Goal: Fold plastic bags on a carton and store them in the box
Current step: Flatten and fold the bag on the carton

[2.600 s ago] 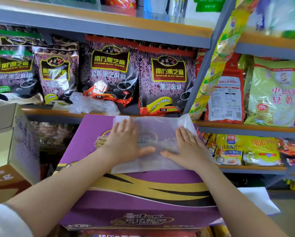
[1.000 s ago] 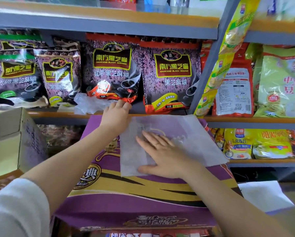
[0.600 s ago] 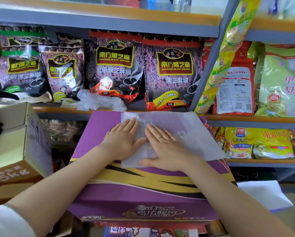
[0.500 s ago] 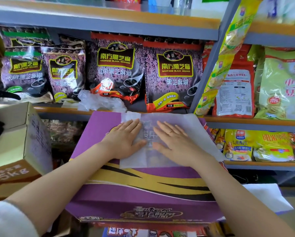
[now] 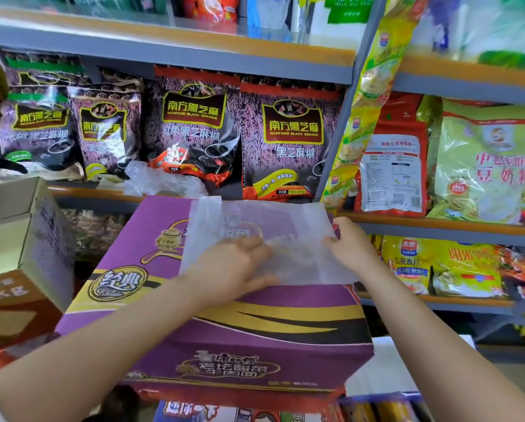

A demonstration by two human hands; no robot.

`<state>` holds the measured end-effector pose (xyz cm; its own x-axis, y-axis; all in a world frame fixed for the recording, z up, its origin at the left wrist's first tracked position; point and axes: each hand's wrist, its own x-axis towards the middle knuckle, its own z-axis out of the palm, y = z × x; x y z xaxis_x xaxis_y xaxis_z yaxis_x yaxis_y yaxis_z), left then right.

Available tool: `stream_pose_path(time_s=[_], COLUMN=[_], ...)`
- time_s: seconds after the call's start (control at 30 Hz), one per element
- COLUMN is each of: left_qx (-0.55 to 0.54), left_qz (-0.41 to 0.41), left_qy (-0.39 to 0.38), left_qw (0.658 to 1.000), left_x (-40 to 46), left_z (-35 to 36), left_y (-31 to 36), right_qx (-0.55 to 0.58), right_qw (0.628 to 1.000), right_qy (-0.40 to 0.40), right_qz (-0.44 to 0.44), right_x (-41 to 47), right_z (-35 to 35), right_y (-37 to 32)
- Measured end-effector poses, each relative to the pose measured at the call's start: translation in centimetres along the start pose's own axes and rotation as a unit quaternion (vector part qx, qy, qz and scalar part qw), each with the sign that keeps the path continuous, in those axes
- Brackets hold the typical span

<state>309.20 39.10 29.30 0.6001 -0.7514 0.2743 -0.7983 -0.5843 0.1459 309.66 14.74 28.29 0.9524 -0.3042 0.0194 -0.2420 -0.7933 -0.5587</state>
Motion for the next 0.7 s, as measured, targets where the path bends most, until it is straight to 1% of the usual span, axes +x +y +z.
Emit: stream_pose_path(time_s=[0.03, 0.1, 0.23, 0.3, 0.37, 0.43, 0.57, 0.63, 0.7], left_qx=[0.009, 0.015, 0.002, 0.000, 0.018, 0.025, 0.057, 0.065, 0.053], left_qz=[0.021, 0.007, -0.028, -0.035, -0.050, -0.052, 0.003, -0.003, -0.014], left_qy=[-0.018, -0.062, -0.061, -0.049, -0.051, -0.034, 0.060, 0.083, 0.110], left_qw=[1.000, 0.998, 0.998, 0.998, 0.997, 0.998, 0.997, 0.994, 0.992], left_x=[0.2, 0.7, 1.4, 1.5, 1.5, 1.7, 2.2, 2.4, 2.5], left_z=[0.5, 1.2, 2.3, 2.8, 3.2, 3.4, 4.7, 5.0, 5.0], left_y=[1.0, 2.7, 4.7, 5.5, 6.2, 7.1, 8.4, 9.0, 9.6], right_qx=[-0.013, -0.021, -0.062, -0.039, 0.007, 0.073, 0.159, 0.250, 0.364], right_qw=[1.000, 0.999, 0.996, 0.994, 0.992, 0.986, 0.974, 0.951, 0.907], right_qy=[-0.007, -0.010, -0.053, -0.087, -0.112, -0.128, -0.124, -0.118, -0.132], right_qz=[0.019, 0.030, 0.046, 0.055, 0.062, 0.080, 0.103, 0.139, 0.165], right_x=[0.0, -0.4, -1.8, -2.7, -3.7, -4.7, -5.9, -6.1, -6.6], right_z=[0.2, 0.1, -1.1, -1.6, -2.2, -2.8, -3.6, -4.2, -4.9], right_y=[0.4, 0.6, 0.3, 0.8, 1.2, 1.7, 2.2, 2.0, 1.5])
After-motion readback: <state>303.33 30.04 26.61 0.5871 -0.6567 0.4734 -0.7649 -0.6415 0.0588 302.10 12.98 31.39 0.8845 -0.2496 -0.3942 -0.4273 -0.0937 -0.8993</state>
